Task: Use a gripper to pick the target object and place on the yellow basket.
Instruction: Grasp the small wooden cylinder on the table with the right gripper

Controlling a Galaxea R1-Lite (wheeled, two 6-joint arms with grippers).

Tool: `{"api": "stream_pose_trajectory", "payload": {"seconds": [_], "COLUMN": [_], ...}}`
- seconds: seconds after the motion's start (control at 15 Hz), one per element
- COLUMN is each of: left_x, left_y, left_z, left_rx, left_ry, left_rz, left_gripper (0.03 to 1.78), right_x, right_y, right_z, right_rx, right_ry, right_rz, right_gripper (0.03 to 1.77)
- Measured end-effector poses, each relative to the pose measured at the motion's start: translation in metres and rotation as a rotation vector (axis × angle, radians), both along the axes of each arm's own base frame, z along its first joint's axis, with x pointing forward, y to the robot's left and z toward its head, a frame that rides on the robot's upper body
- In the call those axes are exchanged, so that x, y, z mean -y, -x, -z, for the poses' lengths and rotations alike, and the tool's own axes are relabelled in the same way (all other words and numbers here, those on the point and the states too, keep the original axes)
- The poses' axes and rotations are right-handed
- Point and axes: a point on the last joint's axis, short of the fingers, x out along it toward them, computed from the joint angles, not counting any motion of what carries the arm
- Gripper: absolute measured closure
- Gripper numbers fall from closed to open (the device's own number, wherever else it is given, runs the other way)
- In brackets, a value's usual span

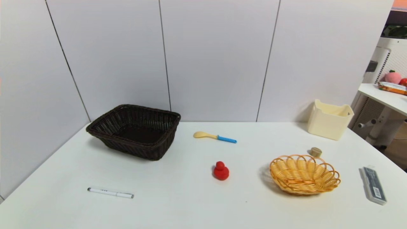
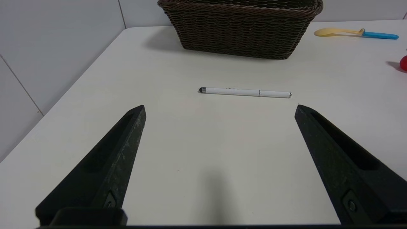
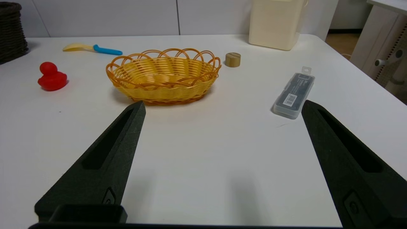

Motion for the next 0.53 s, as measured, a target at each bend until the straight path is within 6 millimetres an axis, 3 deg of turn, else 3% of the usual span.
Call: {"api": "stream_pose_trajectory", "payload": {"seconds": [0.4,0.53], "left_x": [0.000,0.000], "left_y": [0.000,0.000], "left_z": [0.000,0.000], "left_rx": [0.000,0.000], "left_ry": [0.000,0.000], "left_rz": [0.000,0.000], "left_gripper": [0.12,0.12], "right_x": [0.000,0.000], "right_y": [0.000,-0.003], "right_z": [-0.001,-0.018], "right_rx": [-0.020,-0.045], "right_ry": [0.010,0.010], "right_rz": [0.001,0.000], "right_gripper": [0.11,0.11]}}
